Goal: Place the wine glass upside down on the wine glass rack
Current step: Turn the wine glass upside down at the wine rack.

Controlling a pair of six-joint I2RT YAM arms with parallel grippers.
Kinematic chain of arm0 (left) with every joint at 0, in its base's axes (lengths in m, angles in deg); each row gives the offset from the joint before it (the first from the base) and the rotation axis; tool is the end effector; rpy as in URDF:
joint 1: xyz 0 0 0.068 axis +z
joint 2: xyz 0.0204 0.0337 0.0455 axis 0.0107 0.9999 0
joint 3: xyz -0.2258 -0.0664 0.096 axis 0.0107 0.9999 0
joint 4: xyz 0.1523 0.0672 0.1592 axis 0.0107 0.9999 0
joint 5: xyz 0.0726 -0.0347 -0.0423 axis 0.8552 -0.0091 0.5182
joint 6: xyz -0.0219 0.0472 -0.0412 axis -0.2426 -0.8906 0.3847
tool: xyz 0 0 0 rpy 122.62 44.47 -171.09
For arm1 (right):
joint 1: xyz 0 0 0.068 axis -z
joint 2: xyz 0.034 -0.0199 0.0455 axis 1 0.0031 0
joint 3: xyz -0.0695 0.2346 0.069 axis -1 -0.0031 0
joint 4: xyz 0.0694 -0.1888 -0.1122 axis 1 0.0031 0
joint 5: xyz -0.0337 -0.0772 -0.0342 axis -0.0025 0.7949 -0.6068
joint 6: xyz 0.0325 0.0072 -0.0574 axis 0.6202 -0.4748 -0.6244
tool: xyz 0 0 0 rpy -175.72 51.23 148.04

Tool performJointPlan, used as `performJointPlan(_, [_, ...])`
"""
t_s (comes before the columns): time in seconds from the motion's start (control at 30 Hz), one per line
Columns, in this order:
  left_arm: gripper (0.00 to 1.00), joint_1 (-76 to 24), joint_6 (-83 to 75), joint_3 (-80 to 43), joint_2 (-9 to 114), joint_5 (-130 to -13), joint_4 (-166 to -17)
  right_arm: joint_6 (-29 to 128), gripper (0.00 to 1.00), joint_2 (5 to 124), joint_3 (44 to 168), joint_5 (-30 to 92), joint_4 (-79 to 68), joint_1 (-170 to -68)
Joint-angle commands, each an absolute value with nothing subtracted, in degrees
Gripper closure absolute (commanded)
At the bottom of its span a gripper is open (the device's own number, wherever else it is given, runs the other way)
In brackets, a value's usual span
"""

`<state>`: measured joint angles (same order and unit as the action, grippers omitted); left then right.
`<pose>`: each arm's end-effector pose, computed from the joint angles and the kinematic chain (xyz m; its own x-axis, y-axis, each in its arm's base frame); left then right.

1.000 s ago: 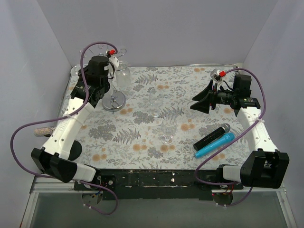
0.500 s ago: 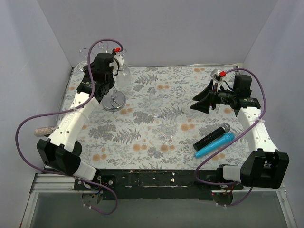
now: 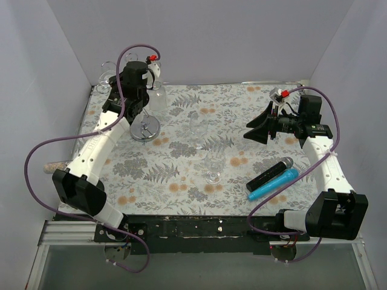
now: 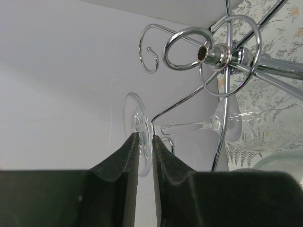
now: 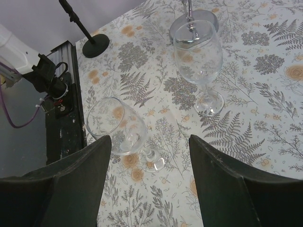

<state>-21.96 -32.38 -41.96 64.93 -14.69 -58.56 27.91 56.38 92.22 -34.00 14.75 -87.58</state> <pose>0.3044 -0.0838 0.4026 -0.4604 0.4028 -0.7911 -0.2581 0.7919 0.5534 0.2449 0.0406 0.3199 -0.3056 -0.0647 -0.9500 -0.9046 0.3313 0.2684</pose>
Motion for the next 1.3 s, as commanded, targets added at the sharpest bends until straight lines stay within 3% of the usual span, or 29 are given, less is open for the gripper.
performJointPlan(0.0, [1.0, -20.9, -33.8, -44.9, 64.8, -13.9, -62.3, 28.6, 0.26, 55.5, 92.0, -36.0, 13.4, -86.9])
performJointPlan(1.27, [1.0, -16.3, -28.4, -37.2, 56.7, -16.1, -57.6, 29.5, 0.26, 55.3, 91.1, -36.5, 12.2, -86.7])
